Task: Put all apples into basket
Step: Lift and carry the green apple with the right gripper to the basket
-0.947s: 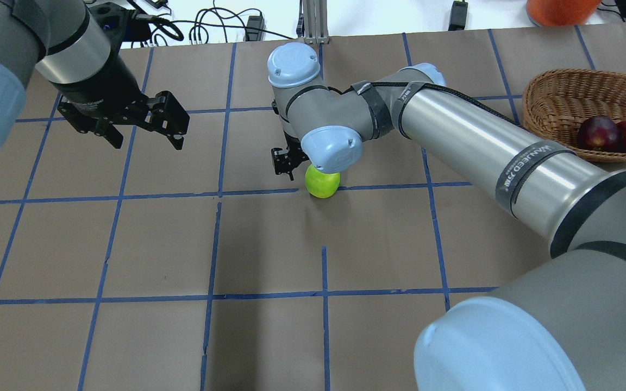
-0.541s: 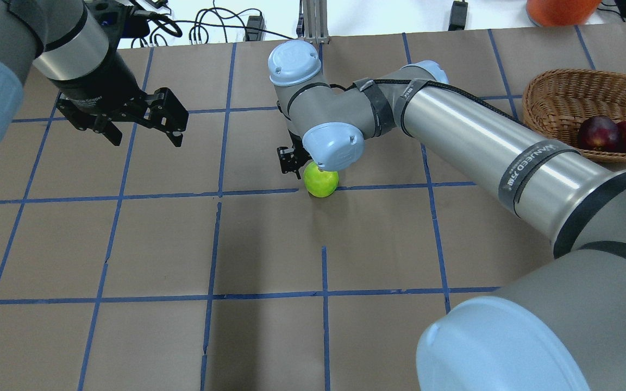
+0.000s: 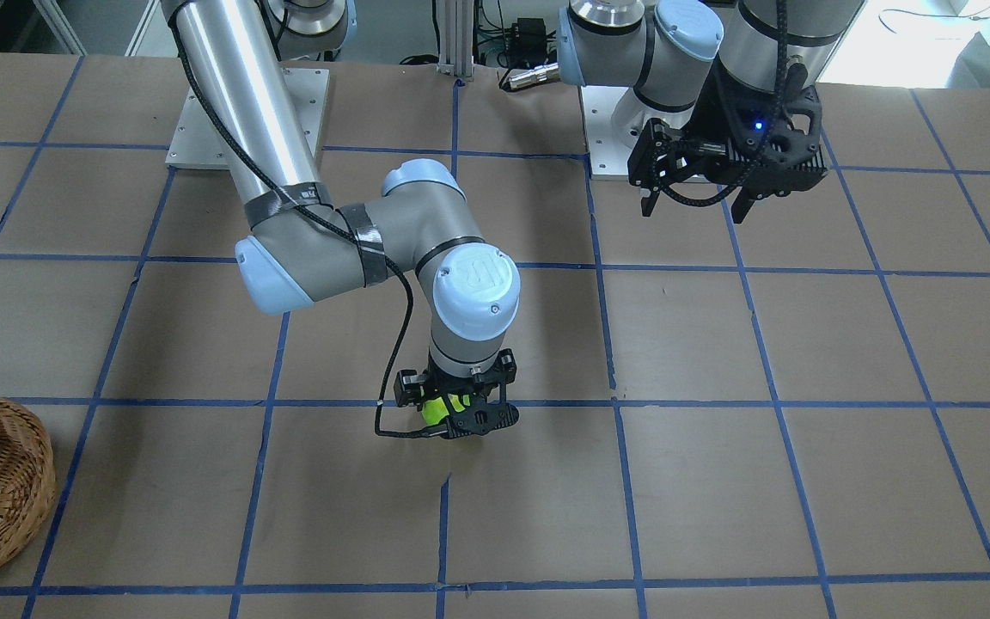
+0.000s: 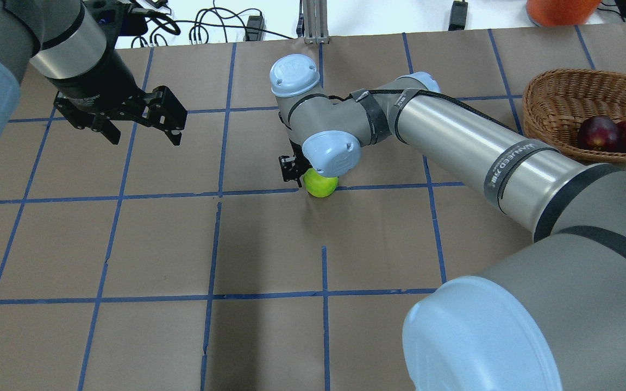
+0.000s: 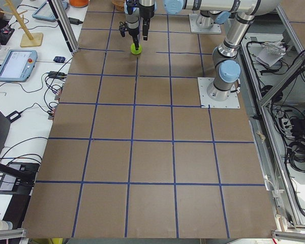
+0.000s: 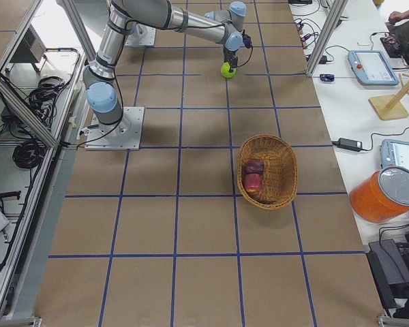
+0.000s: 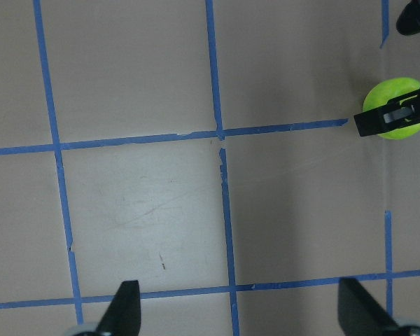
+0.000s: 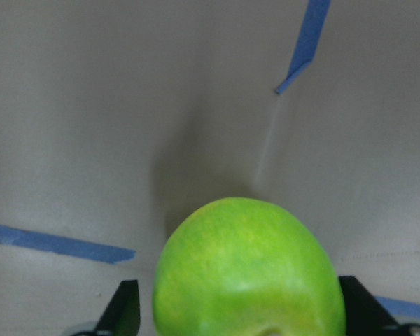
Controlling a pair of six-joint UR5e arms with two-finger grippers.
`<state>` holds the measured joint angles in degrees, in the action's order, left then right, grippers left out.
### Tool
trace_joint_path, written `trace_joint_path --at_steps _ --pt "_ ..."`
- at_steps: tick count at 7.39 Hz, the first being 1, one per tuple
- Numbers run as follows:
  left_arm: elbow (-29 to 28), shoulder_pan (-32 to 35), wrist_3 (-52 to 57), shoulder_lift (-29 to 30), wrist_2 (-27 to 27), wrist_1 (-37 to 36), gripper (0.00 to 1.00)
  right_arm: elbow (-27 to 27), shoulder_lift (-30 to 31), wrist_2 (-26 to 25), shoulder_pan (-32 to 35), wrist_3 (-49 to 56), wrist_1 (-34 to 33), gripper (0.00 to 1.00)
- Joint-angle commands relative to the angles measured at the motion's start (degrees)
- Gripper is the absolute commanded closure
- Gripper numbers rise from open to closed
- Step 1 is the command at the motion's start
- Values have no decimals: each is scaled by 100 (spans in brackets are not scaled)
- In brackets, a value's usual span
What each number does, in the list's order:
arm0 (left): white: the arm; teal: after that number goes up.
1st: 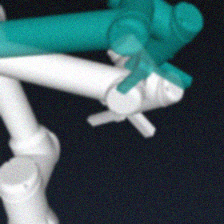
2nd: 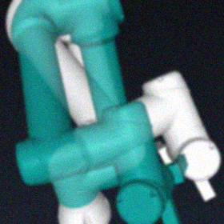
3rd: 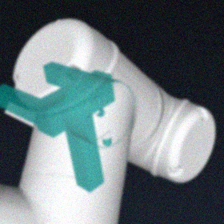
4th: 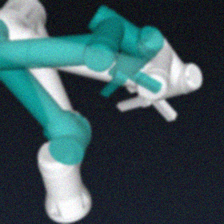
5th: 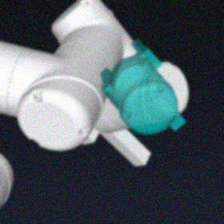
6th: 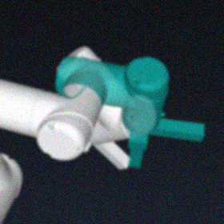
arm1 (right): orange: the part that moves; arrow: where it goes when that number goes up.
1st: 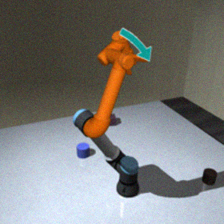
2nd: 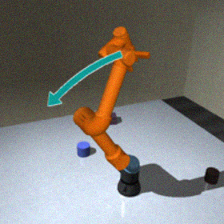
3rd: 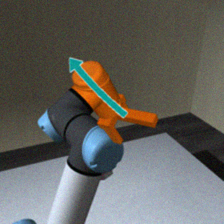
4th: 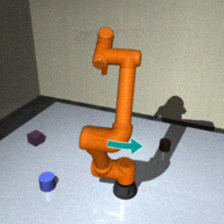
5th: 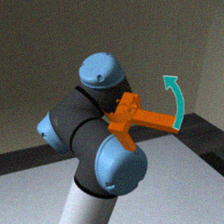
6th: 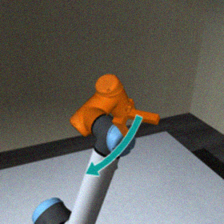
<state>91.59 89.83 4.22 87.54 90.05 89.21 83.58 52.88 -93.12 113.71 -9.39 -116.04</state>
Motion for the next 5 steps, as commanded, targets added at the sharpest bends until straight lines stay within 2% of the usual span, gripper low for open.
trace_joint_path --at_steps 1,2,3,4,5 --pt "-1 0 0 -1 -5 0 0 0 -50 -13 -15 8 -139 56" --pt "-9 -9 0 -9 3 0 0 -78 -15 -4 -85 16 -104 80" --pt "-1 -9 0 -9 3 0 0 -331 237 205 -320 34 314 82" --pt "-1 -9 0 -9 3 0 0 -699 492 355 -836 165 1041 82" --pt "-1 -9 0 -9 3 0 0 -990 608 313 -1494 732 1344 82"
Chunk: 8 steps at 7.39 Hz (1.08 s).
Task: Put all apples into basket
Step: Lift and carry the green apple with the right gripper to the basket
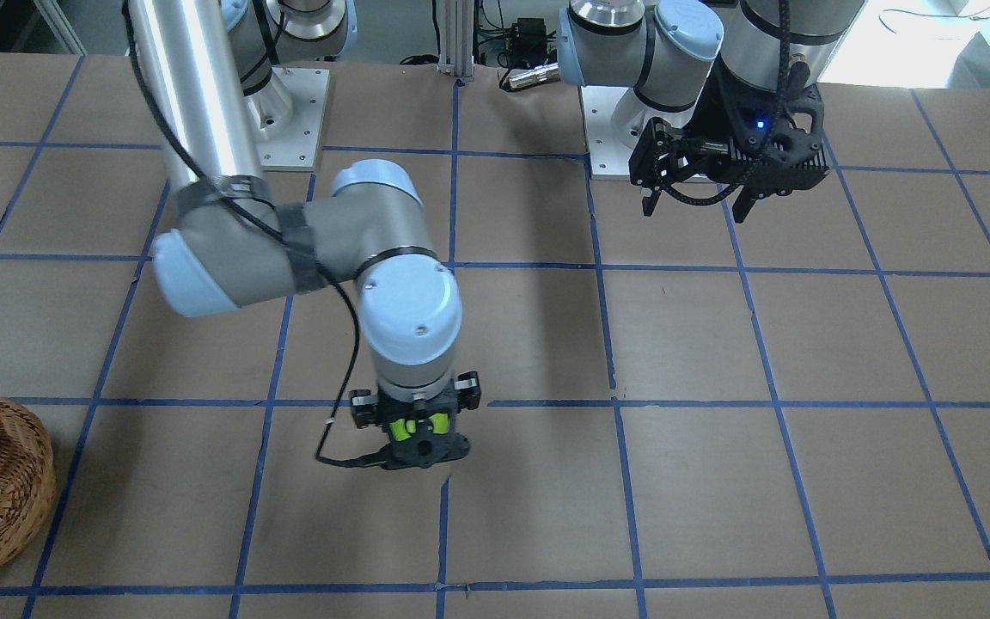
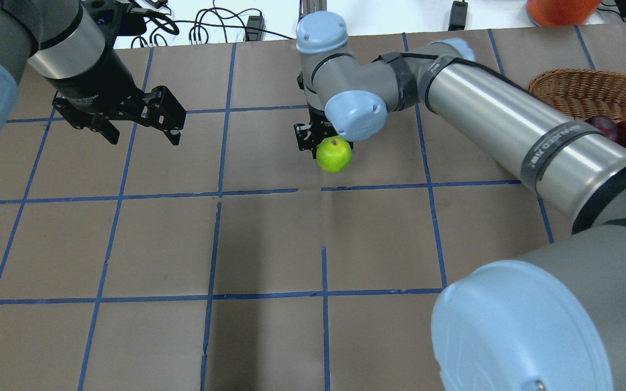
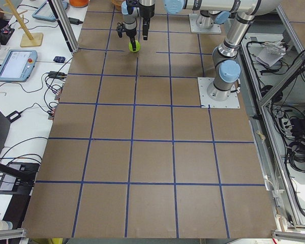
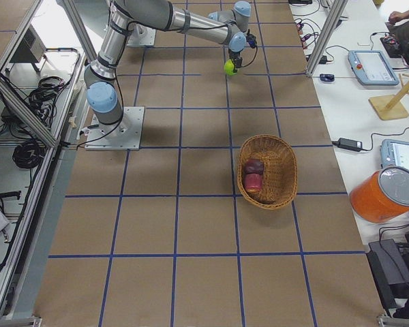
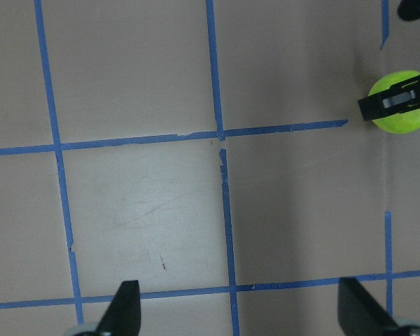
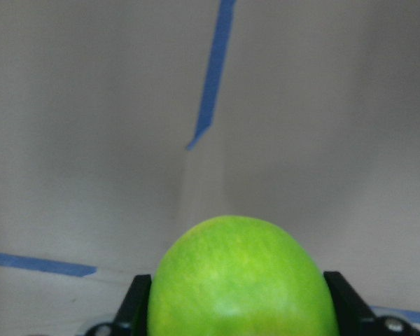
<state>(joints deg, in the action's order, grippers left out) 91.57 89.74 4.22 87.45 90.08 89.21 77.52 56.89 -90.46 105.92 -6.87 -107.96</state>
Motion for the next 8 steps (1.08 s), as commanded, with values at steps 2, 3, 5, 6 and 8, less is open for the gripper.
trace_joint_path --at_steps 2,3,5,6,8 --pt "1 0 0 -9 0 0 0 -562 226 -593 -2016 2767 522 82" --pt "-8 0 0 -9 -8 0 0 -588 287 -631 -2553 3771 530 82" --pt "1 0 0 -18 0 0 0 -501 43 -596 -3608 5261 320 81" --pt "1 0 0 -18 0 0 0 -466 -55 -587 -3987 5806 154 81" --pt "1 0 0 -18 9 9 0 -457 -301 -596 -4114 6057 134 63"
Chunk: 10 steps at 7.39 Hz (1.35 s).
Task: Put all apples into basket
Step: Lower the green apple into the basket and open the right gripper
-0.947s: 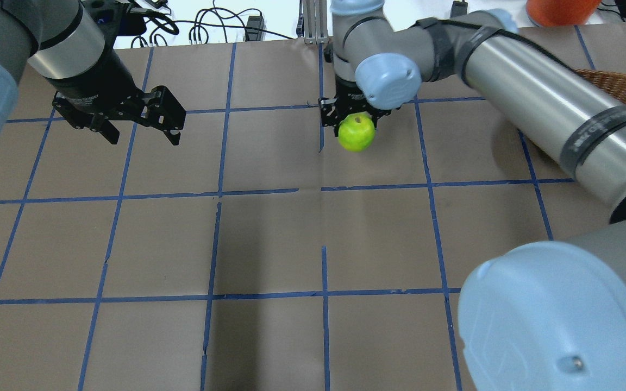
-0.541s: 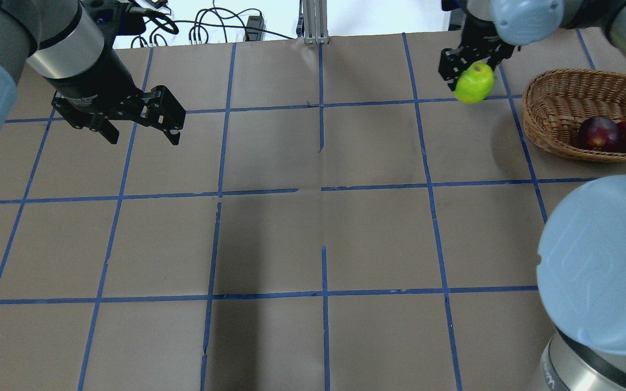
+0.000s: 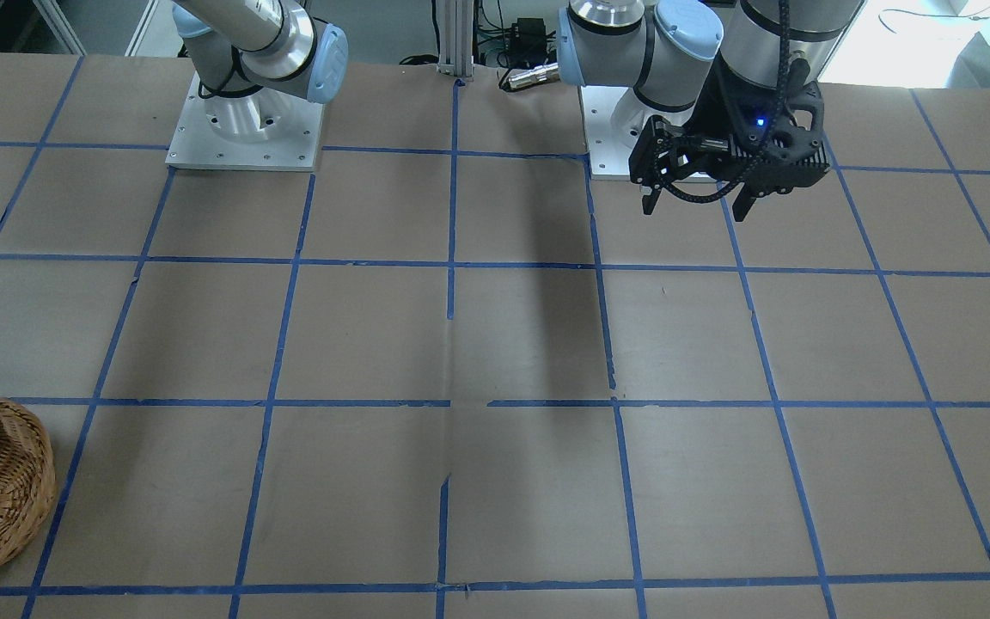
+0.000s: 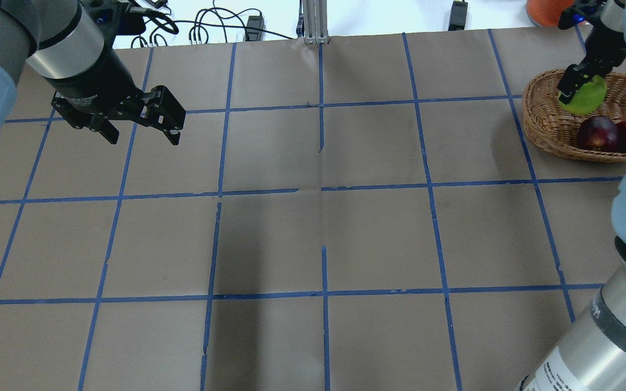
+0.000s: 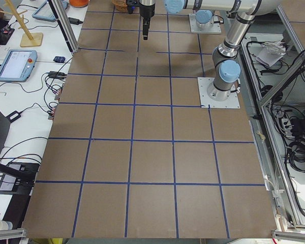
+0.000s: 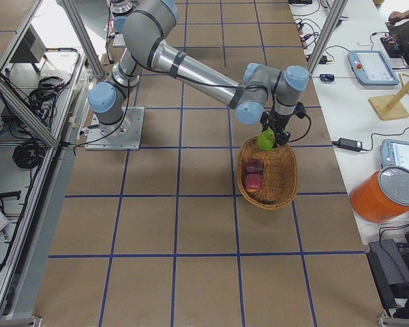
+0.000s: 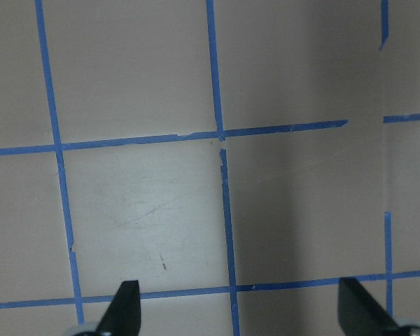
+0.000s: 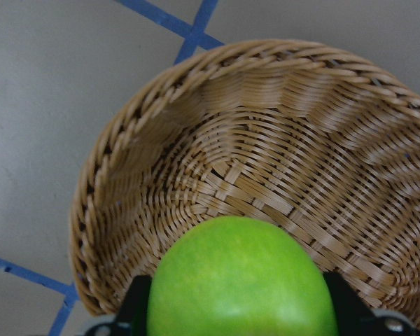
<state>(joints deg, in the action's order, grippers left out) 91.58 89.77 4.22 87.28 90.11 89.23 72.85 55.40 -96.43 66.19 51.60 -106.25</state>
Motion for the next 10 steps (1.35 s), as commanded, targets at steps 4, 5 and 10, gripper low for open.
trace_joint_path --at_steps 4,5,10 --pt "0 -3 0 0 -2 -2 0 -95 -267 98 -72 -18 -247 0" --pt "9 -3 0 0 7 7 0 -122 -188 81 -1 -53 -221 0" --pt "0 -3 0 8 -2 -2 0 35 1321 622 2401 -3280 1404 0"
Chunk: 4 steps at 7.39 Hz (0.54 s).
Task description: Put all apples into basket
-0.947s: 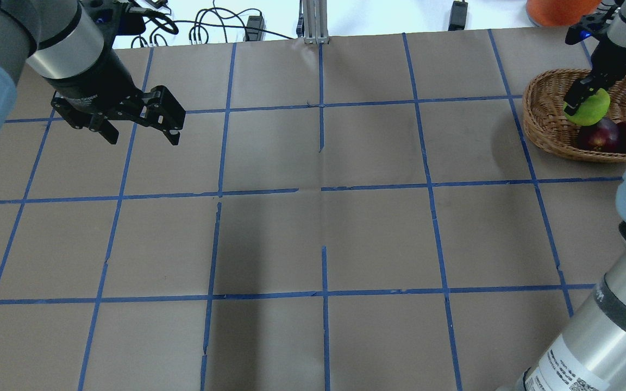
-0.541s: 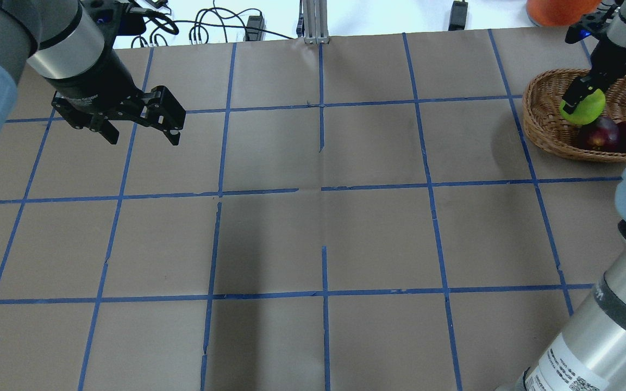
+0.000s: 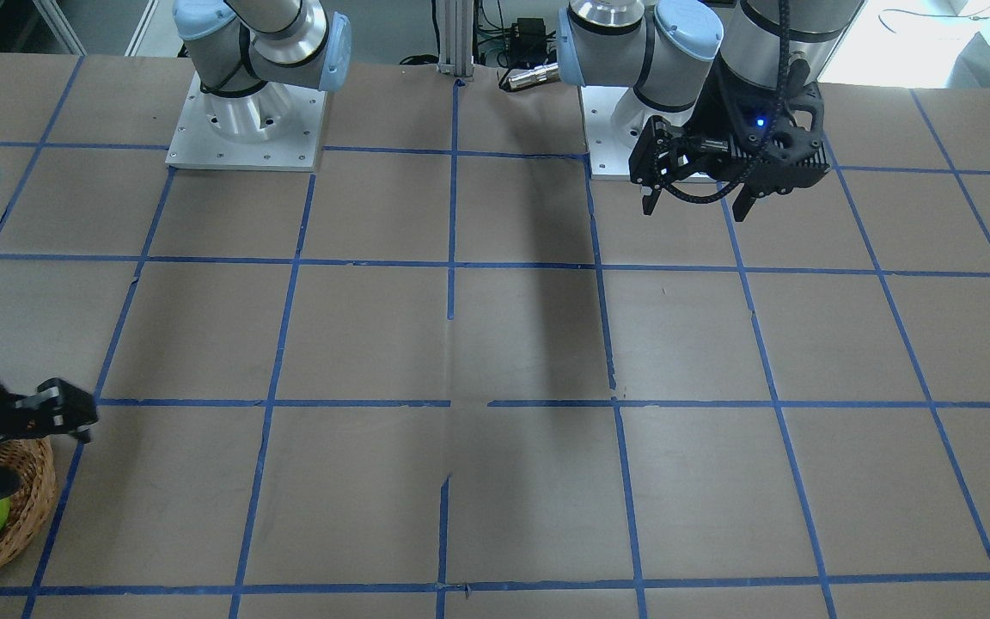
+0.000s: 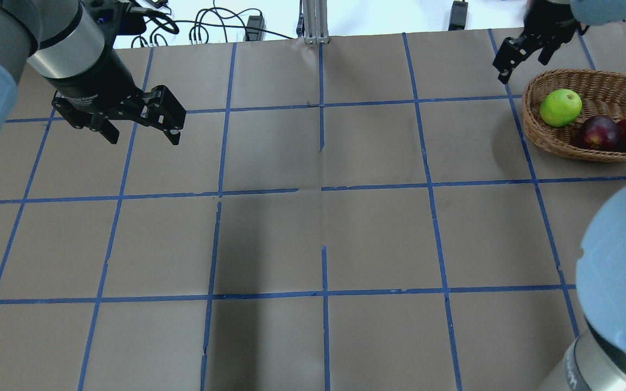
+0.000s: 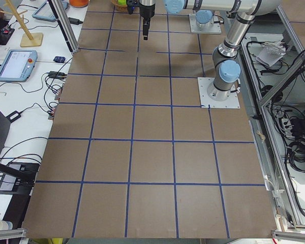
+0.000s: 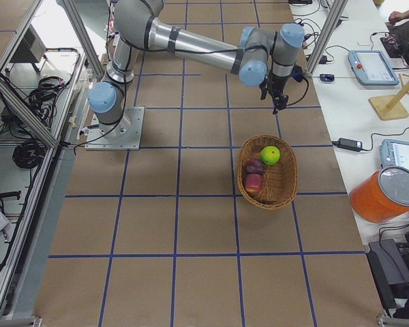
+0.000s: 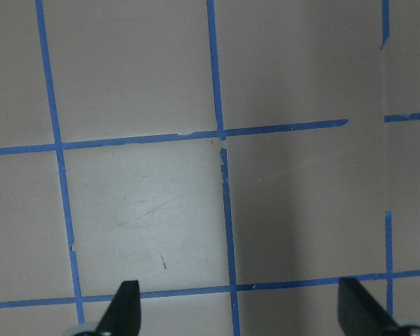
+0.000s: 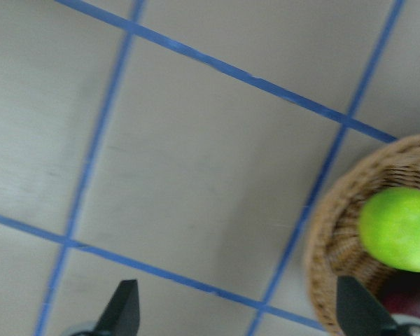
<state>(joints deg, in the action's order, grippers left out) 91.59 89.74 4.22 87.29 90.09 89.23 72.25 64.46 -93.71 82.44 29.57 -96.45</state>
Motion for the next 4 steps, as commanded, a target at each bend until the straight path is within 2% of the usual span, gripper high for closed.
trace_joint_path --at_steps 1,2,3,4 --pt "0 0 0 7 0 -2 0 305 627 458 1322 -1746 547 0" --pt "0 0 0 -1 0 -2 0 655 934 441 1597 -1813 531 0" --pt "0 0 0 -1 8 6 0 1137 1172 459 1539 -1814 287 0" --pt "0 0 0 -1 9 6 0 1247 1331 450 1443 -1831 -107 0"
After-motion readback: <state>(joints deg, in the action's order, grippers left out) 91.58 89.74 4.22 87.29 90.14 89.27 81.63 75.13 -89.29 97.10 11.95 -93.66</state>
